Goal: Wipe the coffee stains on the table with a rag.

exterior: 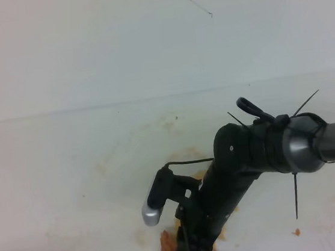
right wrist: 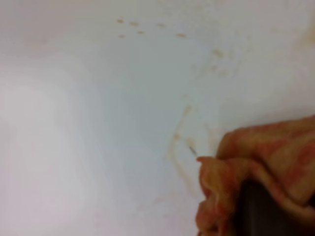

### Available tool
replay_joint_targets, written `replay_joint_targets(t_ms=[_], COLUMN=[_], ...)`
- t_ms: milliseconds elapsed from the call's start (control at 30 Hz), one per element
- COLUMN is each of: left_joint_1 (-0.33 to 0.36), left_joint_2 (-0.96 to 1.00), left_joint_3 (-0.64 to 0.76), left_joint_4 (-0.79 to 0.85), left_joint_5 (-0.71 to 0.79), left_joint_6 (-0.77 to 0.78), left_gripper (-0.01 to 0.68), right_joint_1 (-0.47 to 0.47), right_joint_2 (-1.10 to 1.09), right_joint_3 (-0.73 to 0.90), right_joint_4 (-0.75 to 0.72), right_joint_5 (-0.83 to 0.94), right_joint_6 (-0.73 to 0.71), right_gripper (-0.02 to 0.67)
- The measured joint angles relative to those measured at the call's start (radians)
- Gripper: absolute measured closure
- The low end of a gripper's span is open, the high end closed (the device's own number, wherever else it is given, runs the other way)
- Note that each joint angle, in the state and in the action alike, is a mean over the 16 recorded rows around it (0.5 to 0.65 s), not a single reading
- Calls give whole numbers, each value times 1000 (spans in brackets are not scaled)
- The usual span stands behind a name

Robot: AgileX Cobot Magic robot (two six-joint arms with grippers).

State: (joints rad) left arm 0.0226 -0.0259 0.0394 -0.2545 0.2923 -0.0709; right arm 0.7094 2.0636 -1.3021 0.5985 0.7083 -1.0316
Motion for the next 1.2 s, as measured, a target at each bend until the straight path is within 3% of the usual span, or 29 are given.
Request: replay_joint_targets(t_ms=[367, 767, 967, 1200], left_joint_1=[0, 0, 0, 0], left_joint_2=[0, 0, 0, 0], left_joint_3=[0, 0, 0, 0], left_joint_4=[0, 0, 0, 0], left_joint_5=[1, 2, 2, 2], left_joint_6=[0, 0, 0, 0], left_gripper=[672, 672, 672, 672], right_joint_1=[-130, -298, -297, -197], right_joint_2=[50, 45, 9, -23], right_joint_3=[-1, -2, -3, -4], right_joint_4=[-95, -50, 109, 308], right_joint_5=[-117, -158, -121, -64], right_joint_6=[42, 21, -86, -237], right_gripper=[530, 530, 530, 530])
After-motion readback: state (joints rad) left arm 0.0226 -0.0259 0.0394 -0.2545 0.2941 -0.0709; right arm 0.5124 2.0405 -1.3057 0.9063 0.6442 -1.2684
